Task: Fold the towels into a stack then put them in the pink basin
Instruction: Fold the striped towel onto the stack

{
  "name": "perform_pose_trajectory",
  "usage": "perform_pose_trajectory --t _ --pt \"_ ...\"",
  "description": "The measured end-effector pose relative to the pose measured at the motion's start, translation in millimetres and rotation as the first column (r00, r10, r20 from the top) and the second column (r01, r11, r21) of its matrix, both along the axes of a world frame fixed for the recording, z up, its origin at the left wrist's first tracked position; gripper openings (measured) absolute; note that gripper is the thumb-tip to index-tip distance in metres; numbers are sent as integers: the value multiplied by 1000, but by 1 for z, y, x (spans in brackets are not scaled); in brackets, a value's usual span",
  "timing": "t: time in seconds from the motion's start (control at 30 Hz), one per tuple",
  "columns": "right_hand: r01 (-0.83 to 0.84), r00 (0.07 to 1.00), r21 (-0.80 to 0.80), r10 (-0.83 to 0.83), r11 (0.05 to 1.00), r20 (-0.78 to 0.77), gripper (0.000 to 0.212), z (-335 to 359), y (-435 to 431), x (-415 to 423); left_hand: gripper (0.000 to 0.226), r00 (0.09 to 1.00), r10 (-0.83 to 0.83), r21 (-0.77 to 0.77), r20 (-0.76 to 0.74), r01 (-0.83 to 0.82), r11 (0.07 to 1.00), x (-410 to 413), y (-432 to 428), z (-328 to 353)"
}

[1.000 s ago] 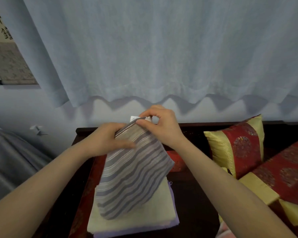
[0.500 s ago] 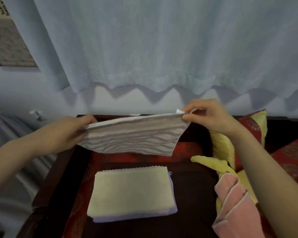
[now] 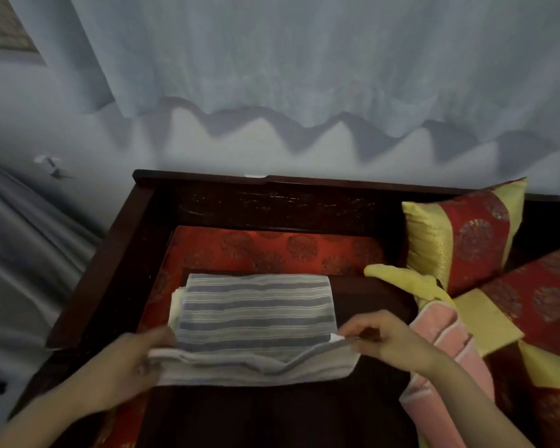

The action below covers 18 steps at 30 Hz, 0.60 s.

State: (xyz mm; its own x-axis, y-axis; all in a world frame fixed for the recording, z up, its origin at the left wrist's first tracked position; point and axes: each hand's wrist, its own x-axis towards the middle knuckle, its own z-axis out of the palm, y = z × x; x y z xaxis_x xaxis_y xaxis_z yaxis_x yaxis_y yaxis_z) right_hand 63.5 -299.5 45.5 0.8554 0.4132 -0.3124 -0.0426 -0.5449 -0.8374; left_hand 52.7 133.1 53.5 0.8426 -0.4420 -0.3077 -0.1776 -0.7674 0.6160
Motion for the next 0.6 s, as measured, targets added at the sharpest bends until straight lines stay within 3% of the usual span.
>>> perform_pose_trajectory --t 0.07,0.17,0.23,0.3,0.37,0.43,0.53,0.6 --pt "221 974 111 -225 969 33 33 -7 6 15 33 966 241 -273 -90 -257 927 25 2 0" --pt "506 855 347 -511 789 -84 29 -15 18 47 23 845 423 -523 -328 -535 663 64 -1 -10" --pt "627 769 391 -614 674 -176 27 -33 25 72 21 737 464 -543 -491 -676 499 86 -6 -29" --pt "718 687 366 -686 592 -238 27 -55 33 93 18 659 520 -521 -544 -750 407 105 -13 -51" --pt "790 607 317 -744 525 -279 22 -79 39 109 16 619 595 -484 -514 -781 395 118 -18 -79" --pt "834 550 234 -789 500 -276 18 -103 43 121 14 625 665 -420 -409 -776 471 127 -22 -101" --pt "858 514 115 -835 501 -195 19 -127 43 129 15 662 685 -359 -305 -746 561 137 -27 -117" --pt "846 530 13 -838 533 -129 24 -135 43 130 18 681 653 -344 -331 -732 589 143 -30 -121"
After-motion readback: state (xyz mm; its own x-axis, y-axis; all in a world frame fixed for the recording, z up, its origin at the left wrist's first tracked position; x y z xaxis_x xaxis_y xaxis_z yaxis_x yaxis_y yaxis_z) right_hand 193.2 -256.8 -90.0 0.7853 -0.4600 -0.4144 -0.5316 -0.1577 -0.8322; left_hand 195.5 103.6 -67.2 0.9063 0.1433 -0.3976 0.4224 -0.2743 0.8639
